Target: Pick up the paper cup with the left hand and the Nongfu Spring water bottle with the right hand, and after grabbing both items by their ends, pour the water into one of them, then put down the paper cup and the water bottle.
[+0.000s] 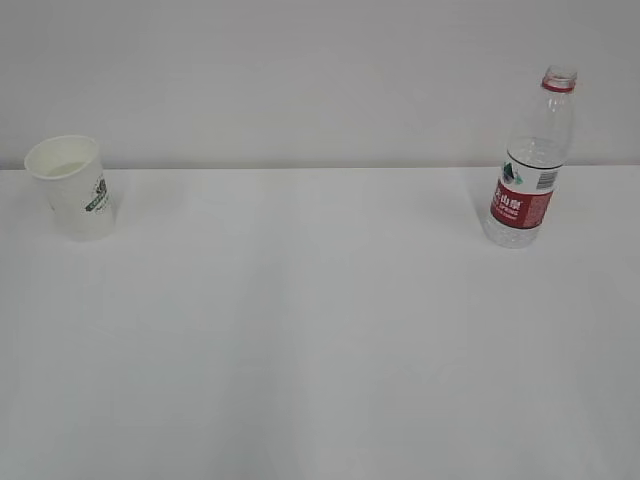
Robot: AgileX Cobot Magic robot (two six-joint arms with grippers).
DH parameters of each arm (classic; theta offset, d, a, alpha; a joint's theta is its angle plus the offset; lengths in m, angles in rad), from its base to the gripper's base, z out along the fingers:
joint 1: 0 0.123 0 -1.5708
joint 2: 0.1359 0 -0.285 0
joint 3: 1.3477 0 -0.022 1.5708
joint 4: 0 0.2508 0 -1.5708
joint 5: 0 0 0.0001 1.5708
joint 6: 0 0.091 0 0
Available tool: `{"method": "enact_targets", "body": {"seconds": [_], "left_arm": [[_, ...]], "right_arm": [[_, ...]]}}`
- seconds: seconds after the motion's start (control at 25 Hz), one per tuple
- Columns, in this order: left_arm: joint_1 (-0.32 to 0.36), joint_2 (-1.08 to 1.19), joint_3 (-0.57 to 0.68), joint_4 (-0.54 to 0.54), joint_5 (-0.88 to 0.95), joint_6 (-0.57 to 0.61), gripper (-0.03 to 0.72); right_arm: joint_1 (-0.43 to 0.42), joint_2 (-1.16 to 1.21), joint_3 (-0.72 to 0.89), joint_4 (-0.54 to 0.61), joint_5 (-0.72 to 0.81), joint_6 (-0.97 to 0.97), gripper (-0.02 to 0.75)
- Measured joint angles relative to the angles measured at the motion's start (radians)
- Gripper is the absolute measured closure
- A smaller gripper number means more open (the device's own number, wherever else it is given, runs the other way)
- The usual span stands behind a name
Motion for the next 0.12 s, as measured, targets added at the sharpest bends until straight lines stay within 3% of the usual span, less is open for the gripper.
{"method": "enact_targets", "body": {"seconds": [0.12], "left_arm": [[0.0,0.0,0.0,0.0,0.0,0.0,0.309]], "right_arm": [[0.0,0.0,0.0,0.0,0.0,0.0,0.15]]}}
